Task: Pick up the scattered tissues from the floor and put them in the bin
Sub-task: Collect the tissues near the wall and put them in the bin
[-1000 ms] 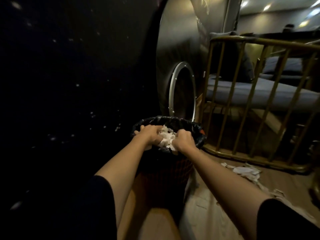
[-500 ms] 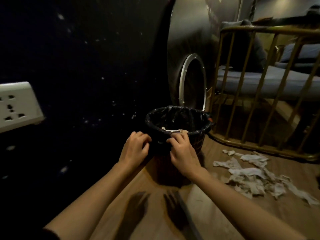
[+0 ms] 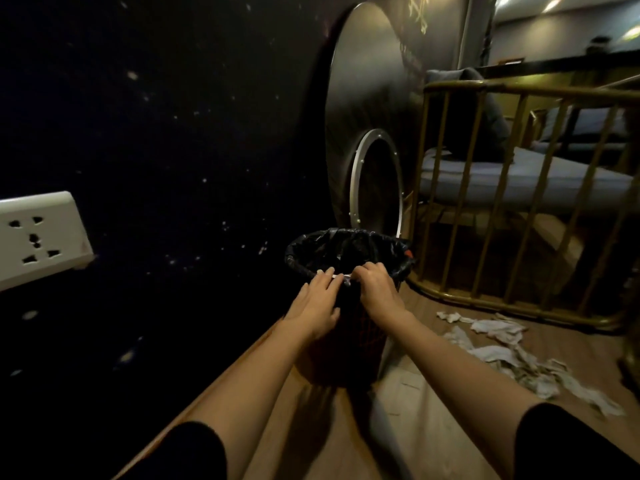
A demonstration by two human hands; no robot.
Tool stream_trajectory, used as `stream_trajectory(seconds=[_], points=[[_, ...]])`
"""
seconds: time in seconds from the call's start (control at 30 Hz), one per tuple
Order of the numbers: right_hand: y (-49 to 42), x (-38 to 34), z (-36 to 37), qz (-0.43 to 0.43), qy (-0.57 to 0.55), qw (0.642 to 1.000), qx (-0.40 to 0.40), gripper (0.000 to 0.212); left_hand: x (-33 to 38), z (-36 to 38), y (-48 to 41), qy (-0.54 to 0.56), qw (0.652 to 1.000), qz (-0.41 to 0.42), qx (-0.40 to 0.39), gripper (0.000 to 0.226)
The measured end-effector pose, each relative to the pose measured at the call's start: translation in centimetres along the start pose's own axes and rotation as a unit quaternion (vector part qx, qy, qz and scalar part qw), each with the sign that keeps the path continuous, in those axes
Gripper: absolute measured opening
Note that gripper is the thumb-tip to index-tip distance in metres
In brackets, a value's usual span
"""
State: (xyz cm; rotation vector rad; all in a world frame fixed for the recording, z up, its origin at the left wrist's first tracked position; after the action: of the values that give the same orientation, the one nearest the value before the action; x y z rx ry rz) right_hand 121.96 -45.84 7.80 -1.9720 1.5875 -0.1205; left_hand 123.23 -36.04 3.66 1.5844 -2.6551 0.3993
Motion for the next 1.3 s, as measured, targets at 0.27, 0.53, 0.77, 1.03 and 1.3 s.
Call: stream_trajectory(seconds=[0.27,0.53,0.77,1.03,1.3], points=[[-3.9,3.8,1.3,0.110,-0.073,0.989,-0.069,0.029,0.6,2.8,-1.2,-0.072,0.997,-0.007,-0.005,0.099],[4.6,-3.6,-0.1,-0.048,-0.064,0.994,0.072,0.019,-1.8,-3.9,5.3,0.094,0.990,-0.002,0.104,0.067],[20.3,-13.8,15.8,-0.068,-0.211,0.953,-0.206,0.021,-14.2,4.2,28.9,0.114,0.957,-0.257,-0.071,0.029],[35.5,-22.4,25.3,-0.171,-0.078,0.896,-0.402,0.061,-21.5,11.5,49.8,0.016,0.872,-0.439,-0.218,0.041],[36.9,-21.9,26.7,-0.188,-0.068,0.905,-0.376,0.079,-21.5,11.5,54.0,0.021,0.869,-0.484,-0.098,0.027]])
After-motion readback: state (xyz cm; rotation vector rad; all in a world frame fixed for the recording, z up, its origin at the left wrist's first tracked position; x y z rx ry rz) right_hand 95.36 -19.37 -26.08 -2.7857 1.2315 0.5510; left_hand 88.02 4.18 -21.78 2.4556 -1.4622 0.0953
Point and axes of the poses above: each hand's wrist, its own y-axis away from the middle knuckle, its own z-axis out of the palm, x = y × z, the point moved 10 cm from there along -y, towards the middle knuckle, and after that the axes turned 4 degrees about -x, right-handed, at the moved point
